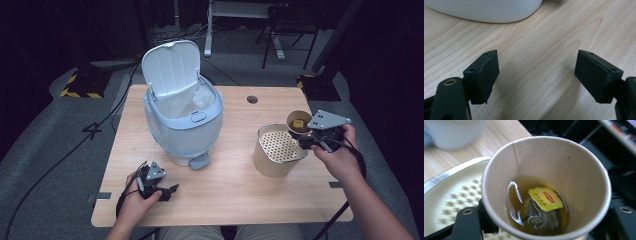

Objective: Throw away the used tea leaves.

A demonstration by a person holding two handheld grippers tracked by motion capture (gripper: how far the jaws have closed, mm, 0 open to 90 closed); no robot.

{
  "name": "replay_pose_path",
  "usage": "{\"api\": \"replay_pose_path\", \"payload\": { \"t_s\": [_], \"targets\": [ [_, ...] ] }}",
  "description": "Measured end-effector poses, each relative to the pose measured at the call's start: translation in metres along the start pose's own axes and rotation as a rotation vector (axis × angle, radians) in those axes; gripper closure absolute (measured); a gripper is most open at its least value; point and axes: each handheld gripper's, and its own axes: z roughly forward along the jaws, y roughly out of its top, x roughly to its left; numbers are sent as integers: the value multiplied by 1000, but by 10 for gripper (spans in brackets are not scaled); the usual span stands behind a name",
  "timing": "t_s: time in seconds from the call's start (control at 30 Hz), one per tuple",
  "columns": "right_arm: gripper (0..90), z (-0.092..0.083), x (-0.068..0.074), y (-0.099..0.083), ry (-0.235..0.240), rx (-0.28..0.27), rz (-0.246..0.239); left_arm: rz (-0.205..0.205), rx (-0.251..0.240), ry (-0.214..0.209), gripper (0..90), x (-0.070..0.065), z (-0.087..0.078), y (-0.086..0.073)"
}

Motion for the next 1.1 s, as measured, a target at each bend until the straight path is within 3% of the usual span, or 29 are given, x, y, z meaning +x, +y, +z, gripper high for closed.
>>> {"api": "replay_pose_path", "payload": {
  "t_s": [0.03,0.07,0.1,0.13,0.2,0.23,0.33,0.37,0.4,0.43,0.47,0.5,0.53,0.57,0.7,0.8,0.9,0.93,0.97,1.0,1.03,1.1],
  "targets": [
    [308,0,1,1,-27,10,-39,0,0,0,204,0,0,0],
    [311,2,4,2,-97,36,-137,1,0,1,204,0,0,0],
    [311,2,4,2,-97,36,-137,0,0,0,204,0,0,0],
    [313,3,7,3,-152,68,-228,0,0,0,204,0,0,0],
    [314,4,9,4,-186,104,-299,-1,0,-1,204,0,0,0],
    [314,4,9,4,-186,104,-299,0,0,0,204,0,0,0],
    [317,7,12,4,-239,162,-405,0,0,0,204,0,0,0],
    [317,7,12,4,-239,162,-405,0,0,0,204,0,0,0],
    [317,7,13,4,-268,190,-476,-1,0,-1,205,0,0,0],
    [317,7,13,4,-268,190,-476,-1,0,-1,204,0,0,0],
    [318,8,15,3,-292,212,-532,0,0,1,204,0,0,0],
    [318,8,15,3,-292,212,-532,0,0,1,204,0,0,0],
    [318,8,17,3,-323,233,-593,0,0,0,204,0,0,0],
    [318,8,17,3,-323,233,-593,0,0,0,204,0,0,0],
    [318,8,20,3,-376,263,-702,0,0,0,204,0,0,0],
    [318,9,24,3,-430,295,-818,1,0,1,204,0,0,0],
    [318,10,27,1,-448,311,-847,0,0,1,204,0,0,0],
    [319,11,30,0,-469,316,-898,0,0,0,204,0,0,0],
    [319,11,30,0,-469,316,-898,0,0,0,204,0,0,0],
    [319,13,33,-1,-506,330,-953,0,0,0,204,0,0,0],
    [319,13,33,-1,-506,330,-953,0,0,0,204,0,0,0],
    [319,13,36,-1,-539,353,-1005,0,0,1,204,0,0,0]
  ]
}}
